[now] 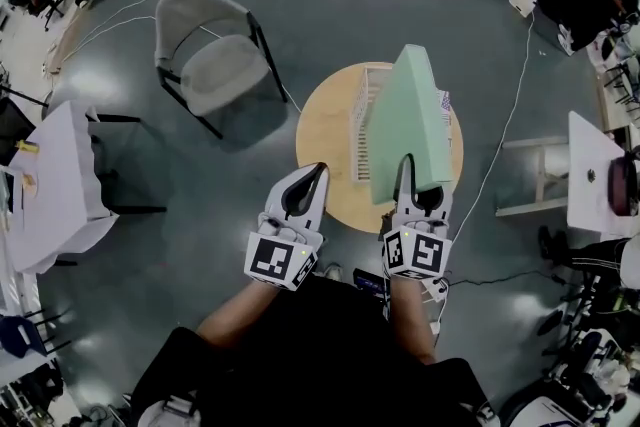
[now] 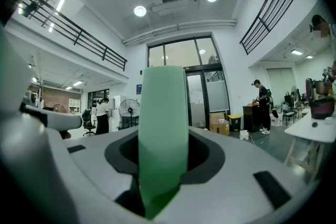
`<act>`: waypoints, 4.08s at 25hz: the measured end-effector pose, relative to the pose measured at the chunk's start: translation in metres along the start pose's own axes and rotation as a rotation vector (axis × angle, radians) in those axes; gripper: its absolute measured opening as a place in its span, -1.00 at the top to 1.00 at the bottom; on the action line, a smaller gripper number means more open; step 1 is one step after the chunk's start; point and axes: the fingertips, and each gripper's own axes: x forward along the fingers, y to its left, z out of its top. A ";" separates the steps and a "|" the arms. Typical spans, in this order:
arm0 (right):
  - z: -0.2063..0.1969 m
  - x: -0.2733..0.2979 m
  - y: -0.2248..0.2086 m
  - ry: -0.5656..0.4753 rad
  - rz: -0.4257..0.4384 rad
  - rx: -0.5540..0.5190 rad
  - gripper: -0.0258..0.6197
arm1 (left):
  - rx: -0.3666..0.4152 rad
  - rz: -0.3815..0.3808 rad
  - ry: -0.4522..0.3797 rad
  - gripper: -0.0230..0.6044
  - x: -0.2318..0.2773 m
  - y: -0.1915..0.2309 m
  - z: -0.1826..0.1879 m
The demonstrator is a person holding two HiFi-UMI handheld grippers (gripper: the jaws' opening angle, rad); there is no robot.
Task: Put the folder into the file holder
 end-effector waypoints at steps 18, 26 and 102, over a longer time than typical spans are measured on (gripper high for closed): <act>-0.021 0.031 0.000 -0.082 -0.010 -0.003 0.47 | -0.007 -0.023 0.013 0.91 0.018 0.012 -0.005; -0.035 0.037 0.005 -0.097 -0.006 -0.005 0.47 | -0.008 -0.042 0.022 0.91 0.021 0.015 -0.008; -0.090 0.051 -0.004 -0.204 0.055 -0.014 0.46 | 0.037 -0.085 0.063 0.91 0.023 0.025 -0.026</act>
